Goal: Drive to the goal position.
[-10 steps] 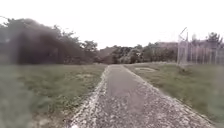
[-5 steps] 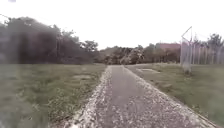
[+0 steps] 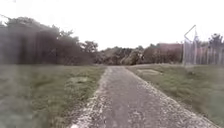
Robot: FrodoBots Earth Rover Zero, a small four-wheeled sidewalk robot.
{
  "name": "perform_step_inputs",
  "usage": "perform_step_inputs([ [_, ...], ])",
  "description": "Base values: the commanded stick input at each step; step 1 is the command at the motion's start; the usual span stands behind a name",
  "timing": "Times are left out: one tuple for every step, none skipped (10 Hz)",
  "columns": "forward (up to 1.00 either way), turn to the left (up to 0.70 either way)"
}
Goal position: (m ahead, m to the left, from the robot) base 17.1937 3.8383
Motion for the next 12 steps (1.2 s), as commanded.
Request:
perform_step_inputs([
  [0.85, 0.0],
  [0.83, -0.15],
  [0.83, -0.27],
  [0.83, -0.33],
  [0.83, -0.33],
  [0.83, -0.27],
  [0.83, -0.18],
  [0.83, -0.09],
  [0.81, 0.0],
  [0.81, 0.0],
  [0.81, 0.0],
  [0.81, 0.0],
])
